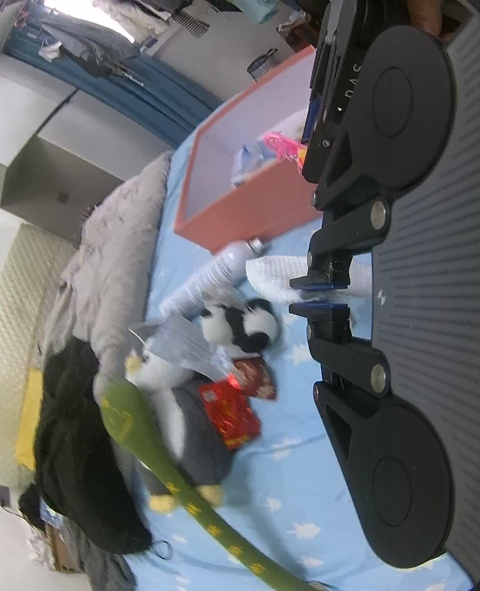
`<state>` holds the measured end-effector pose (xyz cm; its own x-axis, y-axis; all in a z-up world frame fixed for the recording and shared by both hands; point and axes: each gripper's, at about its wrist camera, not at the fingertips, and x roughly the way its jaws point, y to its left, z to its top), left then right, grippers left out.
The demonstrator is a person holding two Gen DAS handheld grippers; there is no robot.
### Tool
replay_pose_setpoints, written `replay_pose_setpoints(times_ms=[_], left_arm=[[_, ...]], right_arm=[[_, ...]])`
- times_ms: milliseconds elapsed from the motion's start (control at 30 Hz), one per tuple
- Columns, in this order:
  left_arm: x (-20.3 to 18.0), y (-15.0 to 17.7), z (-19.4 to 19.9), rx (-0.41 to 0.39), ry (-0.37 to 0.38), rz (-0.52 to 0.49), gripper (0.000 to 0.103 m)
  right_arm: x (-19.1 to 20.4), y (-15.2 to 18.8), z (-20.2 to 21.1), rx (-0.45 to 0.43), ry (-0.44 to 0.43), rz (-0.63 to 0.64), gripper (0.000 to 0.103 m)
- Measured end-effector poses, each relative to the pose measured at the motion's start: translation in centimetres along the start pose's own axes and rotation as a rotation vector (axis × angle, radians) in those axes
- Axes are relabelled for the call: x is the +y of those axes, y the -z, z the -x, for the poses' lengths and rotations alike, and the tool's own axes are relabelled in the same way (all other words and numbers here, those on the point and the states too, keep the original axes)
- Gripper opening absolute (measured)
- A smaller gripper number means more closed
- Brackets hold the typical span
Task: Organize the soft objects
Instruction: 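Carry the feather toy and tissue in both grippers over the pink box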
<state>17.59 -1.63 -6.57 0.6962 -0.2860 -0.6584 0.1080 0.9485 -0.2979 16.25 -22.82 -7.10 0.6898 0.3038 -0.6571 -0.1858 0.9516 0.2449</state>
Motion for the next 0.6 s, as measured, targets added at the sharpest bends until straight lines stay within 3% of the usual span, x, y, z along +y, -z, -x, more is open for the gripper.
replay_pose_setpoints(times_ms=[600], left_arm=[[-9.1, -10.5, 2.2, -0.154, 0.124, -0.13, 0.008]], right_arm=[[-2.9, -6.9, 6.4, -0.225, 0.081, 0.037, 0.035]])
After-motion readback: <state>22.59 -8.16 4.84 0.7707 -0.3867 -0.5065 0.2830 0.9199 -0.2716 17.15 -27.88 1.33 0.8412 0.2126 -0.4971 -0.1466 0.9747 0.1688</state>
